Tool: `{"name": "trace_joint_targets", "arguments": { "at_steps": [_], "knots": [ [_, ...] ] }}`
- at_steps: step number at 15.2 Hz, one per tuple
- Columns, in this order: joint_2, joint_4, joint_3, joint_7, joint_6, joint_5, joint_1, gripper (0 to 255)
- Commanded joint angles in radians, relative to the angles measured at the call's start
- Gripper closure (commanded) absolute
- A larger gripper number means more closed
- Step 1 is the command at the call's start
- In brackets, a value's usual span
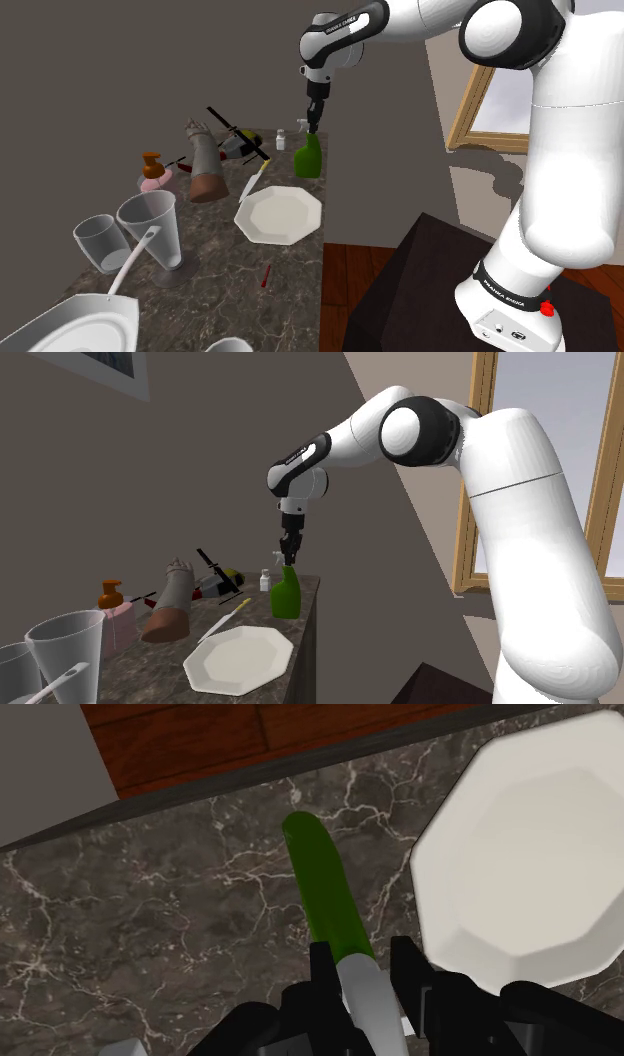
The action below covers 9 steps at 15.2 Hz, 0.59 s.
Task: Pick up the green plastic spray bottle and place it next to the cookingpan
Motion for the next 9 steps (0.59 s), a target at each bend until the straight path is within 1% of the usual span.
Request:
{"name": "trace_joint_targets", "arguments": {
  "at_steps": [1,5,9],
  "knots": [
    [0.000,0.000,0.000,0.000,0.000,0.000,0.000,255],
    [0.000,0.000,0.000,0.000,0.000,0.000,0.000,255],
    [-0.013,0.036,-0.002,0.007,-0.048,-0.005,0.000,255]
  ]
}}
